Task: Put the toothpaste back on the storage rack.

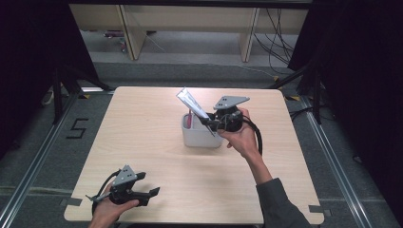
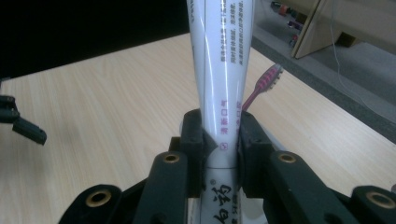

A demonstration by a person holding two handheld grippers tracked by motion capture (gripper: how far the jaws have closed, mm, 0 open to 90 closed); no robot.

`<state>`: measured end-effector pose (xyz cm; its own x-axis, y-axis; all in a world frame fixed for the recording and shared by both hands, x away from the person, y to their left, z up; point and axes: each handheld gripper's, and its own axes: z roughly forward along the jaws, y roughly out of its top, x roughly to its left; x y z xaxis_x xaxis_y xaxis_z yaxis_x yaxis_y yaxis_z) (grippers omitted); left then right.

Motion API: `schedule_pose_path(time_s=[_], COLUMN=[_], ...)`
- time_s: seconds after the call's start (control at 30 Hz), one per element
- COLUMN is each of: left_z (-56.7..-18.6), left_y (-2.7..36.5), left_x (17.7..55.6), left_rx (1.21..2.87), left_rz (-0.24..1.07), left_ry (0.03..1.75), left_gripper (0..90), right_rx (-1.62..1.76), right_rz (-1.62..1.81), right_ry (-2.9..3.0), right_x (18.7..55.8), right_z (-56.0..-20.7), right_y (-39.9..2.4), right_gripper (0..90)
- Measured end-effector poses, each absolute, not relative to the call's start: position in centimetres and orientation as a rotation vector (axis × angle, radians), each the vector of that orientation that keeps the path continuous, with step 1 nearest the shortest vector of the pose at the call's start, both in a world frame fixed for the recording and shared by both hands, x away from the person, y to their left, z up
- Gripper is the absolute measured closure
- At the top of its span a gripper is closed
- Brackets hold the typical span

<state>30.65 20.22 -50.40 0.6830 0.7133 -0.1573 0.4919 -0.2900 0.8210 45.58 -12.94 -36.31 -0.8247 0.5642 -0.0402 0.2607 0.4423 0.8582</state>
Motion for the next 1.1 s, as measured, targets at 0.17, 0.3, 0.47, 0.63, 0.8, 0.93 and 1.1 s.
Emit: schedule_pose_path(time_s=[0.17, 0.3, 0.47, 0.63, 0.8, 0.93, 1.1], left_z=[-50.4, -50.3, -50.3, -50.3, -50.4, -50.3, -50.4], left_y=[20.3, 20.3, 20.3, 20.4, 20.4, 20.5, 20.3], left_x=[30.6, 30.6, 30.6, 30.6, 30.6, 30.6, 30.4], left_rx=[1.954, 1.960, 1.955, 1.965, 1.960, 1.962, 1.952], left_rz=[0.297, 0.300, 0.299, 0.293, 0.287, 0.289, 0.285], left_ry=[0.932, 0.925, 0.934, 0.931, 0.930, 0.931, 0.937], left_gripper=[18.9, 18.9, 18.9, 18.9, 18.9, 18.9, 18.9], right_rx=[0.718, 0.745, 0.758, 0.752, 0.766, 0.781, 0.803], right_rz=[1.394, 1.425, 1.452, 1.474, 1.486, 1.478, 1.492], right_ry=[2.314, 2.302, 2.297, 2.267, 2.281, 2.281, 2.275], right_x=[47.0, 47.5, 48.4, 49.2, 50.2, 50.7, 50.8], right_z=[-36.2, -36.3, -36.6, -37.1, -37.4, -37.7, -38.1], right_y=[-12.6, -12.6, -12.4, -11.8, -11.5, -11.3, -11.0], right_gripper=[76.1, 76.1, 76.1, 76.0, 76.0, 76.0, 76.0])
